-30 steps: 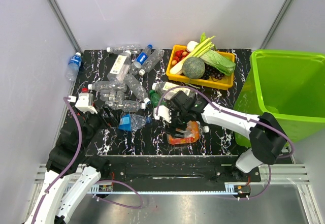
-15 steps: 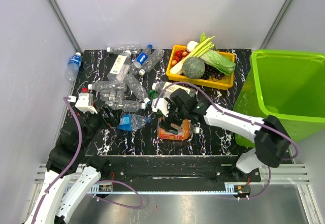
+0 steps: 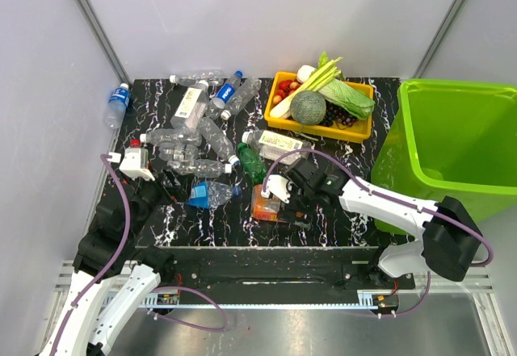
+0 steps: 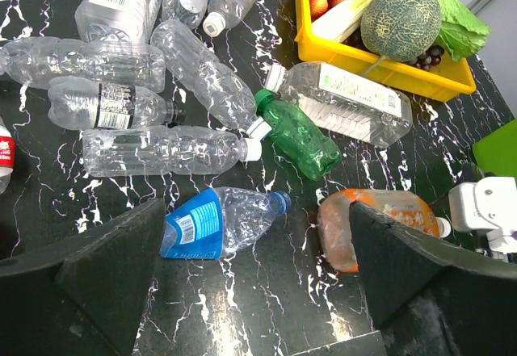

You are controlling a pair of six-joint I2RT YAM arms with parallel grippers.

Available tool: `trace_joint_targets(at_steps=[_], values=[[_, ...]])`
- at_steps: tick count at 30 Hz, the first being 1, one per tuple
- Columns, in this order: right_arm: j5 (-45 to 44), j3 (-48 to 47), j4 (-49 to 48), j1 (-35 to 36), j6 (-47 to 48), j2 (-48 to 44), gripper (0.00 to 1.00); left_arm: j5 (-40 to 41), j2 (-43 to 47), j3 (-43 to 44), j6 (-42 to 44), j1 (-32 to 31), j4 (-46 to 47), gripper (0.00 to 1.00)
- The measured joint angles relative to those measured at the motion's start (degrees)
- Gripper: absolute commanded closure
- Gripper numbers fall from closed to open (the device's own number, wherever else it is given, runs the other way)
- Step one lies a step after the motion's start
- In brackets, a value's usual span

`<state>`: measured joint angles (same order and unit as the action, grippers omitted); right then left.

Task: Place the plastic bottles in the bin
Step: Pick up the plastic bottle at the center of the board.

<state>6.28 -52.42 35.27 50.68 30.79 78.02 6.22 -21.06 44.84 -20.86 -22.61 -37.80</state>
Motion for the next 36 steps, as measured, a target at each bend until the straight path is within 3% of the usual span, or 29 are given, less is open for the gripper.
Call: trace_joint_targets(at_steps=[22,36], values=[[-3.6,4.7,-1.3,-2.5,0.3,-0.8,0.02,0.1,0.1,0.0,-0.1,0.0,0.0,0.01],[-0.2,7.2,-7.1,-2.6,-6.8,2.8,0.31,0.1,-0.1,0.0,-0.2,0.0,0.0,0.01]])
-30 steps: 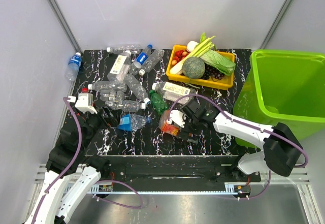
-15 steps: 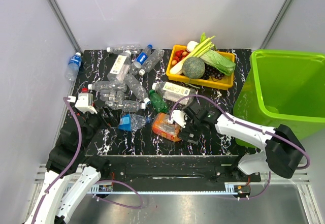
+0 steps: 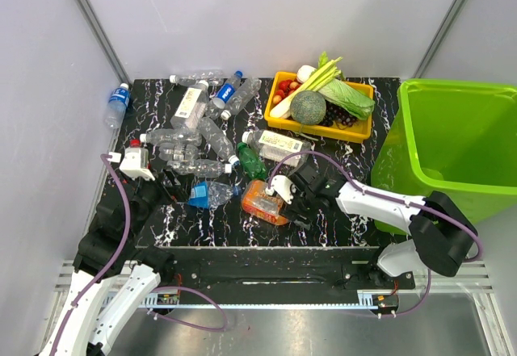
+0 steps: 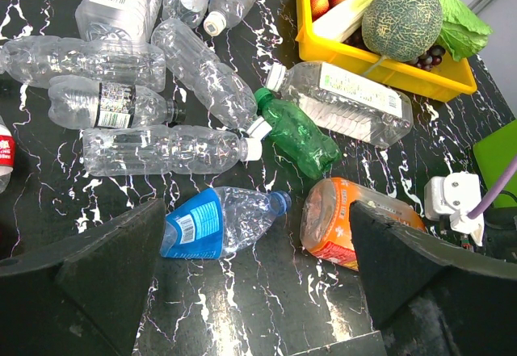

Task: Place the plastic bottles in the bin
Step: Pick up the plastic bottle at the center of the board.

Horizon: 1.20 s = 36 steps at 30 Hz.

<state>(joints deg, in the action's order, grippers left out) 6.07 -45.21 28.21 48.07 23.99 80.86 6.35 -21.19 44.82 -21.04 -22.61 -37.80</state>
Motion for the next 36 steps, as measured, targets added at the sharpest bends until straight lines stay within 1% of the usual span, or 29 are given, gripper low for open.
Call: trace_joint_targets(at_steps=[3,4,6,7,8,10,13,18,24,25,27,30,33,36], values=[[0.0,0.6,-1.1,0.0,-0.8,0.0,0.38,0.0,0.0,0.0,0.0,0.0,0.0,0.01],[0.0,0.8,-1.2,0.0,-1.0,0.0,0.43,0.0,0.0,0.0,0.0,0.0,0.0,0.01],[-0.6,1.3,-1.4,0.0,-1.3,0.0,0.58,0.0,0.0,0.0,0.0,0.0,0.0,0.01],[-0.7,1.4,-1.4,0.0,-1.5,0.0,0.64,0.0,0.0,0.0,0.0,0.0,0.0,0.01],[-1.0,1.5,-1.4,0.0,-1.7,0.0,0.68,0.0,0.0,0.0,0.0,0.0,0.0,0.01],[-1.2,1.5,-1.5,0.0,-2.4,-0.1,0.73,0.0,0.0,0.0,0.0,0.0,0.0,0.01],[-1.7,1.4,-1.1,0.0,-3.1,-1.4,0.74,0.0,0.0,0.0,0.0,0.0,0.0,0.01],[-2.2,-0.1,2.7,0.0,-5.1,-6.5,0.74,0.1,0.0,0.0,0.0,0.0,0.0,0.01],[-3.2,-5.5,5.9,0.0,-8.5,-13.7,0.81,0.1,0.0,0.0,0.0,0.0,0.0,0.01],[-3.5,-6.4,5.9,0.0,-8.9,-14.6,0.81,0.1,0.0,0.0,0.0,0.0,0.0,0.01],[-3.7,-8.4,5.9,0.0,-9.6,-16.3,0.78,0.1,0.0,0.0,0.0,0.0,0.0,0.01],[-4.5,-11.4,4.9,0.0,-10.4,-18.0,0.78,0.2,0.0,0.0,0.0,0.0,0.0,0.01],[-6.2,-14.6,2.0,0.0,-11.1,-19.0,0.78,0.2,0.0,0.0,0.0,0.0,0.0,0.01],[-10.4,-17.3,-2.3,0.0,-12.0,-20.5,0.78,0.2,0.0,0.0,0.0,0.0,0.0,0.01]])
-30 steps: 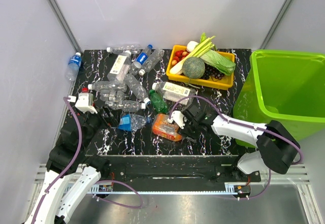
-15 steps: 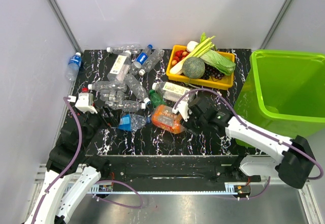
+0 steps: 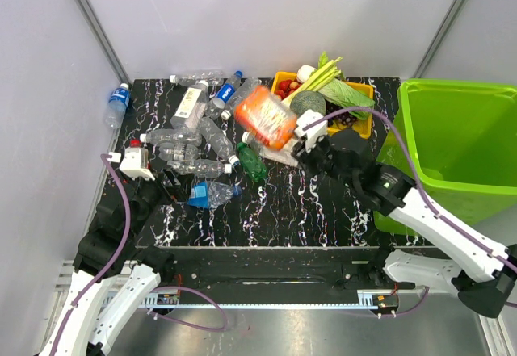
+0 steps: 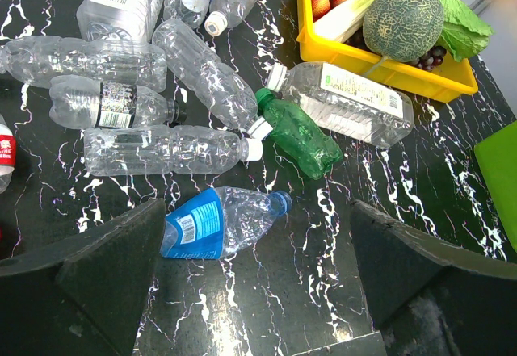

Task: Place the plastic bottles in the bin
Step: Pick up the plastic bottle at the center of the board, then place the plastic bottle in the trash bin.

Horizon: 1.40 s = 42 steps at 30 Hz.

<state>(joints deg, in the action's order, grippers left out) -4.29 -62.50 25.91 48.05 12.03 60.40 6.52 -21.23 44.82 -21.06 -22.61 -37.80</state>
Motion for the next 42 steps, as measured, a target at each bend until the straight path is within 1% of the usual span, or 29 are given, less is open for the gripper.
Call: trace_joint_targets(at_steps=[5,7,10,14,18,21,25,30,32,35,37,42], values=[[-16.0,-3.2,-9.7,0.0,0.7,-3.6,0.77,0.0,0.0,0.0,0.0,0.0,0.0,0.01],[-22.1,-4.3,-12.8,-0.1,2.1,-4.7,0.78,0.1,0.0,0.0,0.0,0.0,0.0,0.01],[-32.3,-6.8,-17.2,-0.5,6.2,-5.4,0.75,0.1,0.0,0.0,0.0,0.0,0.0,0.01],[-42.2,-10.1,-20.7,-3.3,11.5,-5.9,0.75,0.1,0.0,0.0,0.0,0.0,0.0,0.01],[-50.0,-10.5,-21.9,-6.9,16.8,-8.3,0.74,0.1,0.0,0.0,0.0,0.0,0.0,0.01],[-54.5,-10.2,-21.9,-10.1,20.3,-11.1,0.73,0.1,0.0,0.0,0.0,0.0,0.0,0.01],[-59.2,-7.8,-22.6,-11.0,23.8,-16.3,0.71,0.0,0.0,0.0,0.0,0.0,0.0,0.01],[-62.4,-3.3,-23.4,-11.0,24.7,-22.4,0.58,0.0,0.0,0.0,0.0,0.0,0.0,0.01],[-63.0,-1.4,-23.6,-11.0,24.7,-23.8,0.48,0.0,0.0,0.0,0.0,0.0,0.0,0.01],[-63.7,0.4,-22.8,-11.1,24.0,-24.4,0.38,0.0,0.0,0.0,0.0,0.0,0.0,0.01],[-63.7,0.6,-22.0,-11.1,23.6,-24.3,0.35,0.0,0.0,0.0,0.0,0.0,0.0,0.01],[-63.9,0.5,-21.3,-11.1,23.3,-24.3,0.31,0.0,0.0,0.0,0.0,0.0,0.0,0.01]])
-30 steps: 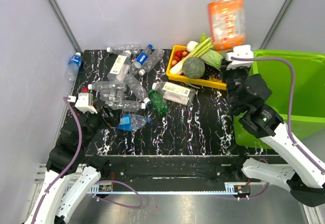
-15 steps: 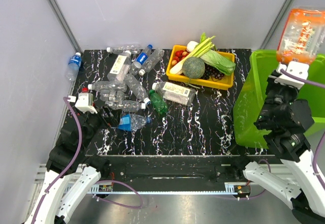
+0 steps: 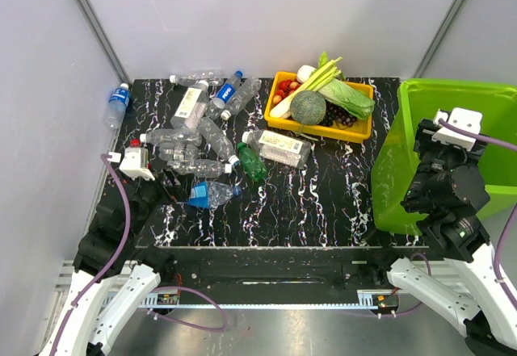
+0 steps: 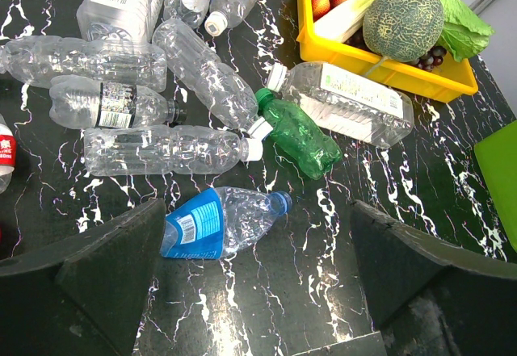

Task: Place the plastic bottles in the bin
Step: Place the plastic bottle in the trash bin.

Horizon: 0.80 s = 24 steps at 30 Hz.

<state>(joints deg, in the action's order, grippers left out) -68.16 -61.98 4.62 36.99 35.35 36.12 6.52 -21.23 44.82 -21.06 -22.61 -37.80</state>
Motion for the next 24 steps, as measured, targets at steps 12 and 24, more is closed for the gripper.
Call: trace_joint_targets(at_steps=[12,24], values=[[4.3,-6.2,7.3,0.0,-6.5,4.8,0.32,0.0,-0.8,-0.1,0.0,0.0,0.0,0.01],[30.8,-22.7,26.9,0.0,-25.0,22.4,0.31,0.0,-1.1,-0.3,0.0,0.0,0.0,0.01]])
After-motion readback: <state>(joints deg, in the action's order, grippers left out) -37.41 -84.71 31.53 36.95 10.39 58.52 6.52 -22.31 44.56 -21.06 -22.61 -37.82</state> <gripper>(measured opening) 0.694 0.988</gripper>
